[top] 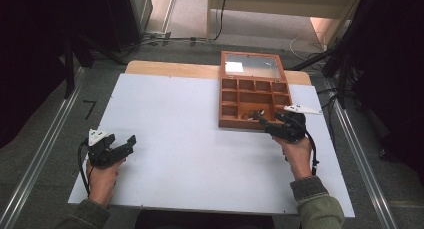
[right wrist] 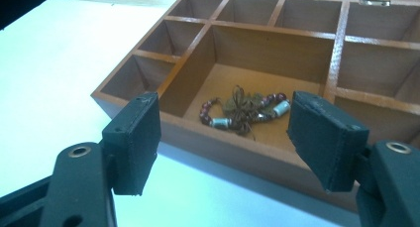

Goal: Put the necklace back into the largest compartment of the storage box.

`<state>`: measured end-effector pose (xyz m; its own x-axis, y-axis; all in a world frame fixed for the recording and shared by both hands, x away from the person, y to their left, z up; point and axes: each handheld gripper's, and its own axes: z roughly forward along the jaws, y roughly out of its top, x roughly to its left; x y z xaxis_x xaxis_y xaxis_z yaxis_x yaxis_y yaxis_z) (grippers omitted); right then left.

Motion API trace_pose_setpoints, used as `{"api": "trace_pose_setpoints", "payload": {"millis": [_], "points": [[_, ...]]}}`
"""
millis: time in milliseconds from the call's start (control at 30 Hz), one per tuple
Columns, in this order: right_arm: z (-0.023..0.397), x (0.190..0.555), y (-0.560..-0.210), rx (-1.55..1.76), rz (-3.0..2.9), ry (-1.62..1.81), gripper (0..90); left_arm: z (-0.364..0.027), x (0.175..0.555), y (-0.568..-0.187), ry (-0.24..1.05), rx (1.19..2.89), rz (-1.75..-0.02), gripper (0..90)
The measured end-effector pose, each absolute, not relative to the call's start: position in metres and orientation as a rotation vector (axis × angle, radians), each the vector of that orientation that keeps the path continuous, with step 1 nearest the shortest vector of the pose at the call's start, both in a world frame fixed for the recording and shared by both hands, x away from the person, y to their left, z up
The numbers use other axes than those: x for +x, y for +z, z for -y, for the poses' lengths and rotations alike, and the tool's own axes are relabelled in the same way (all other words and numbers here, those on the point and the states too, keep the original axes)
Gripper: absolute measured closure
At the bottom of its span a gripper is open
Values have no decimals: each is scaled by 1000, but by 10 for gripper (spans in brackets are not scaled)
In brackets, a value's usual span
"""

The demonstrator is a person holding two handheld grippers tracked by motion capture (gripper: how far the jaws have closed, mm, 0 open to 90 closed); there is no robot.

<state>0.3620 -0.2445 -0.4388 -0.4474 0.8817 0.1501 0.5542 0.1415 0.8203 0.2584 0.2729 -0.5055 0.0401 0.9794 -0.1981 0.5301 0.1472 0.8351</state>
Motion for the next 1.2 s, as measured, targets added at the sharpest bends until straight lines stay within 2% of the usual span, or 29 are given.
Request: {"api": "trace_pose_setpoints", "payload": {"millis": [1200], "points": [[308,302,-456,1445,-1991,1169,269,-273,258,-505,688,1494,-1597,211]]}}
